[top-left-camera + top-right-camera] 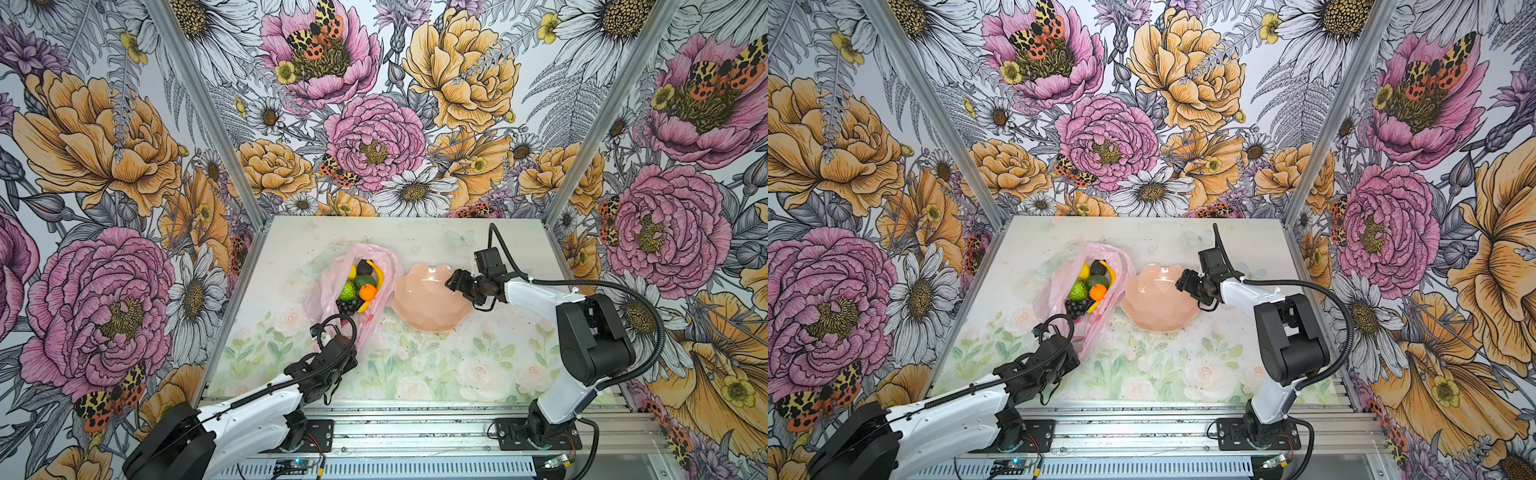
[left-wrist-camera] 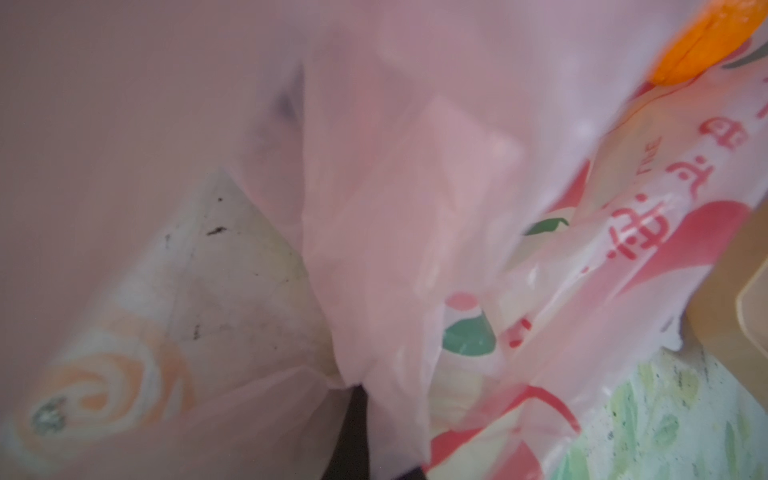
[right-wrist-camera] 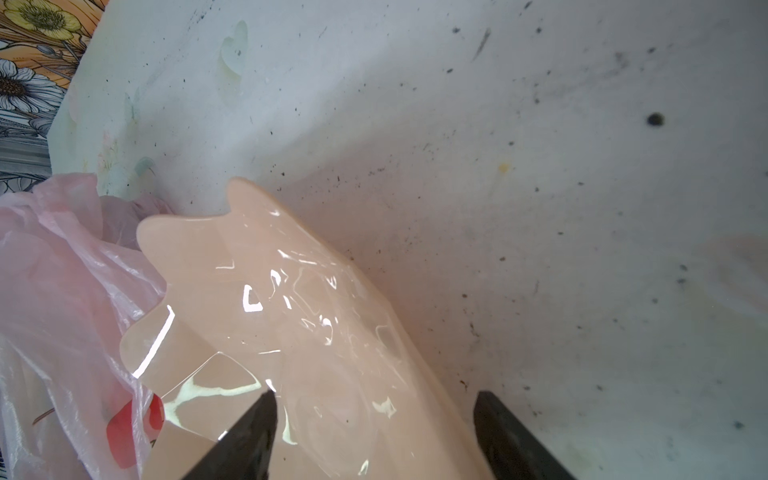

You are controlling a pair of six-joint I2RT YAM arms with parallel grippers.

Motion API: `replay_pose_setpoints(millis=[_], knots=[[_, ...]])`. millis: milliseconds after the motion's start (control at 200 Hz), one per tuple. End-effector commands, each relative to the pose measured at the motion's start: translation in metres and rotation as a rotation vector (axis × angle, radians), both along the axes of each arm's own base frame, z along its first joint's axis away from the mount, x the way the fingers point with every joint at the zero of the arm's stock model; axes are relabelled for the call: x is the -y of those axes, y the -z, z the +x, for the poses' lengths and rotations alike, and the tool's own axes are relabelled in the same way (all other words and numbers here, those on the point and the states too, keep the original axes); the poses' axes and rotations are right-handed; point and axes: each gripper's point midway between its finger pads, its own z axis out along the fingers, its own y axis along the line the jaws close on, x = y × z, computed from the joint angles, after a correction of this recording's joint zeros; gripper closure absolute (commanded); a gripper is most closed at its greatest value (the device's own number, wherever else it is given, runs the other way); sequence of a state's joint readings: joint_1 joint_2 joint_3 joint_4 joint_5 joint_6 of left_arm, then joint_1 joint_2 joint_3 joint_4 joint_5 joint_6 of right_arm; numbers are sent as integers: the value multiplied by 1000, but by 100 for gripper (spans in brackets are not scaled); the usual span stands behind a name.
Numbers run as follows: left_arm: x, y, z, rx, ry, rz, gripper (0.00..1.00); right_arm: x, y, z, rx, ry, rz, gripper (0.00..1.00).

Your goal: Take the fake fruits out of the plastic bag

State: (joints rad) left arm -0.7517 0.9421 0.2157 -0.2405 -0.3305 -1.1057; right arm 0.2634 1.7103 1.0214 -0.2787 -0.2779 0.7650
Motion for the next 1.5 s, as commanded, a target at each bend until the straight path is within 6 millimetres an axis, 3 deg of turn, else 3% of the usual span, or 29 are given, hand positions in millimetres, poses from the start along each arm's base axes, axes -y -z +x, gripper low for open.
replay_pose_setpoints(millis=[0,225,395,500,611,801,941,1031,1091,1131,1336,1491], knots=[[-12,2,-4,-15,-52,45,93,0,-12,6,56,-3,-15,19],[-28,-31,9,5,-54,112,39,24,-36,-5,116,34,-123,12],[-51,-60,15,28,-113,109,13,45,-66,-18,185,79,-262,10],[-61,-89,21,84,-148,115,5,37,-95,-25,256,60,-312,11],[-75,-121,33,148,-187,165,4,5,-127,-28,348,-1,-302,13],[-78,-154,68,176,-157,292,1,-91,-151,-31,417,-196,-244,15],[-69,-140,100,80,-97,404,1,-159,-143,-30,412,-315,-178,18],[-74,-121,114,8,-117,457,1,-195,-134,-29,400,-368,-127,21],[-80,-108,122,-35,-145,448,3,-208,-128,-23,391,-377,-113,22],[-83,-101,127,-47,-155,430,6,-229,-124,-32,385,-417,-98,23],[-100,-84,143,-53,-202,354,23,-274,-97,-29,343,-479,-57,26],[-114,-77,139,-56,-238,289,46,-294,-77,-35,308,-519,-51,28]])
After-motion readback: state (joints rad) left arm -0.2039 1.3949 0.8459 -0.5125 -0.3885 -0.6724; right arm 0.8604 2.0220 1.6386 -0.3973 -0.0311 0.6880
